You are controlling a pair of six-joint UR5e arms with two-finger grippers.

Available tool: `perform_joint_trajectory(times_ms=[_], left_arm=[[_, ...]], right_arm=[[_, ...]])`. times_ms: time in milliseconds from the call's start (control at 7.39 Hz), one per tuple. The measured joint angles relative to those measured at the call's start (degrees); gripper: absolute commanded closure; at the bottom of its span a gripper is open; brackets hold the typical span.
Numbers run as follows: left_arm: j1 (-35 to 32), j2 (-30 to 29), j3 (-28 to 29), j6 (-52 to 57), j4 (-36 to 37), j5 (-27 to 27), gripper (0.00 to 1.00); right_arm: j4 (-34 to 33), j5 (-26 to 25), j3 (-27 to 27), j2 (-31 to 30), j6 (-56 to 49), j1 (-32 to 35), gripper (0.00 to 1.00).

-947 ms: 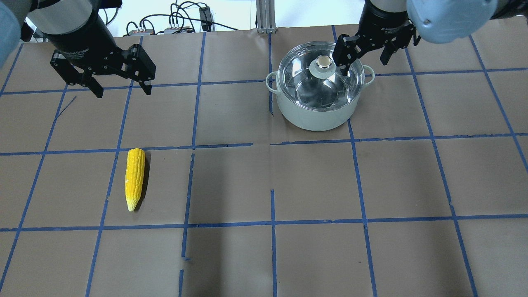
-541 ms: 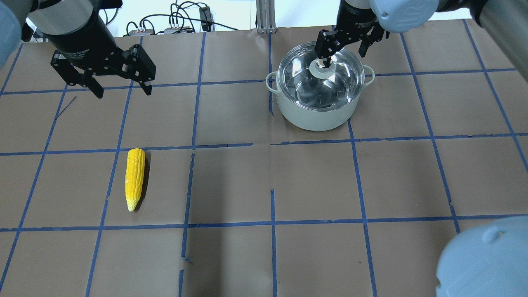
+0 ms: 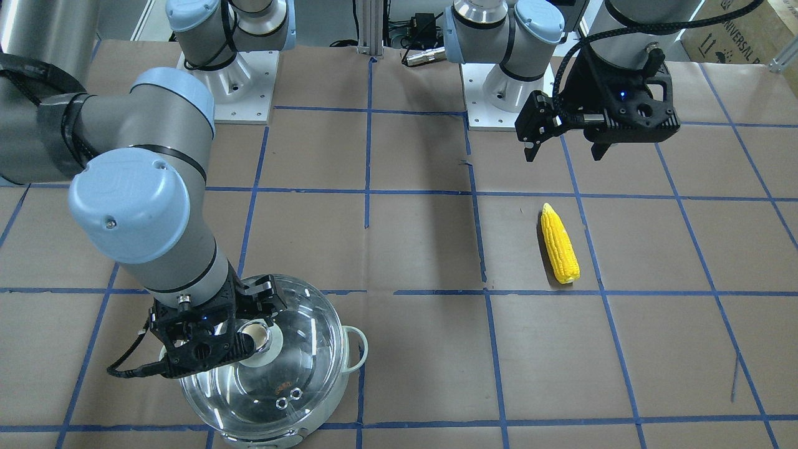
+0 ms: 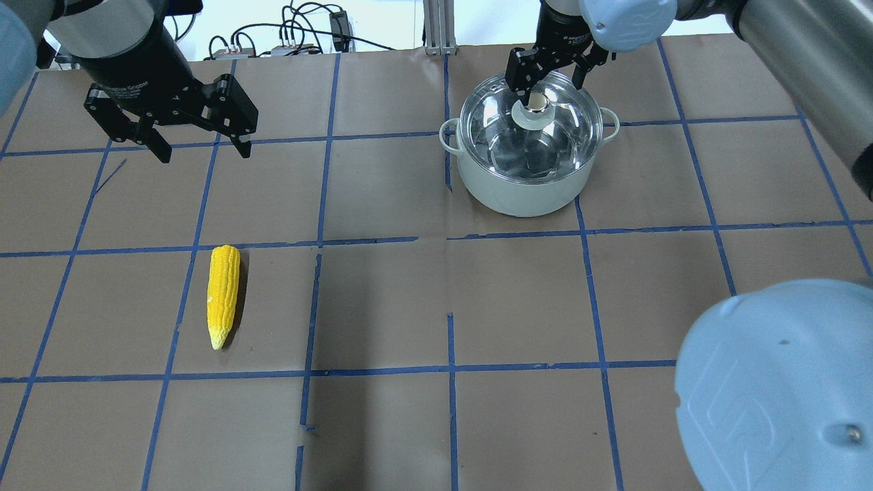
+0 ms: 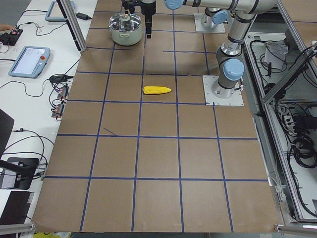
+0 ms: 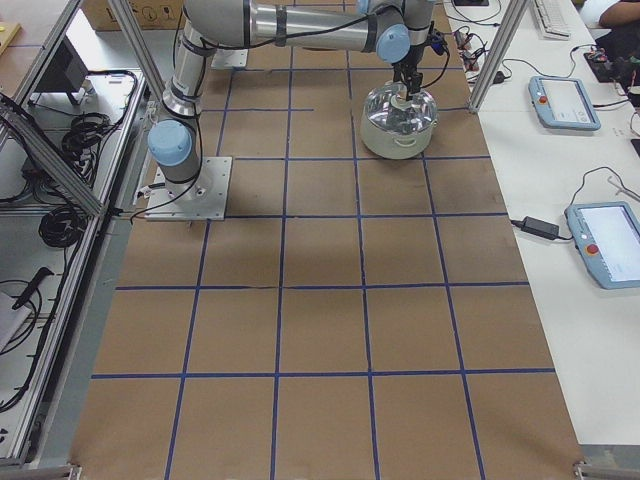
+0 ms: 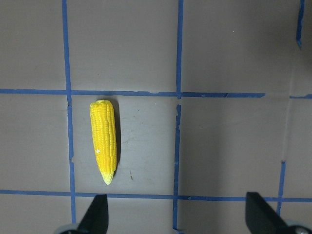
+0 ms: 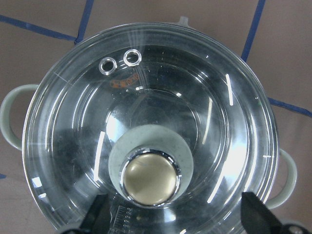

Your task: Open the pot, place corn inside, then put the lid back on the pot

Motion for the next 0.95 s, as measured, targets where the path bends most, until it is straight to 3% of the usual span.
perform_joint_trajectory(times_ms=[271,676,947], left_arm=[[0.0,0.0,-0.1,0.0,0.0,0.0,0.00],[0.0,0.0,-0.1,0.0,0.0,0.0,0.00],[-0.1,0.0,-0.1,0.0,0.0,0.0,0.00]], right_arm=[[-1.2,0.0,-0.3,1.2,0.0,0.3,0.11],[-1.7,-0.2,-0.4,2.6,0.0,1.5,0.46],[-1.5,-0.4,-0.4,2.8,-0.1,1.5,0.60]])
